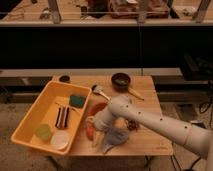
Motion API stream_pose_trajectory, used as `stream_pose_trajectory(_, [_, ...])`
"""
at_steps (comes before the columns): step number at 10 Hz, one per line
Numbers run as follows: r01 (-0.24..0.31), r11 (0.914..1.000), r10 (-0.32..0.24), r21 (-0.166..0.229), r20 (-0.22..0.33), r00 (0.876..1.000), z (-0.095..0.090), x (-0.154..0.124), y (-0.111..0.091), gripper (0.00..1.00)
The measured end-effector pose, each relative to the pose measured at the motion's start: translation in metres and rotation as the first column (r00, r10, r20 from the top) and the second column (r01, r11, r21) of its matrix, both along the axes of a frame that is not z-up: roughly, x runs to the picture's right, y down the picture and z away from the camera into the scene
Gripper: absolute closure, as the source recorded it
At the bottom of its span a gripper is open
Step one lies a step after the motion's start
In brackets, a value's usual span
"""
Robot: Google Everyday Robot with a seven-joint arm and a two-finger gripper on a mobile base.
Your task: Place apple in table surface
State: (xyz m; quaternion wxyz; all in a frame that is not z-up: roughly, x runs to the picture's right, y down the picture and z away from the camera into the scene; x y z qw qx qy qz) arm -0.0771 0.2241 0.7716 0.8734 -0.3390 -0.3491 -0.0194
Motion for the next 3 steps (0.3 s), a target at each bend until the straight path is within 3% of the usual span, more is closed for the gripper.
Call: stream_pose_trajectory(3, [-0.016,0.9995,0.017,0.026,-0.01,1.0,-0.012,0.013,-0.019,0.2])
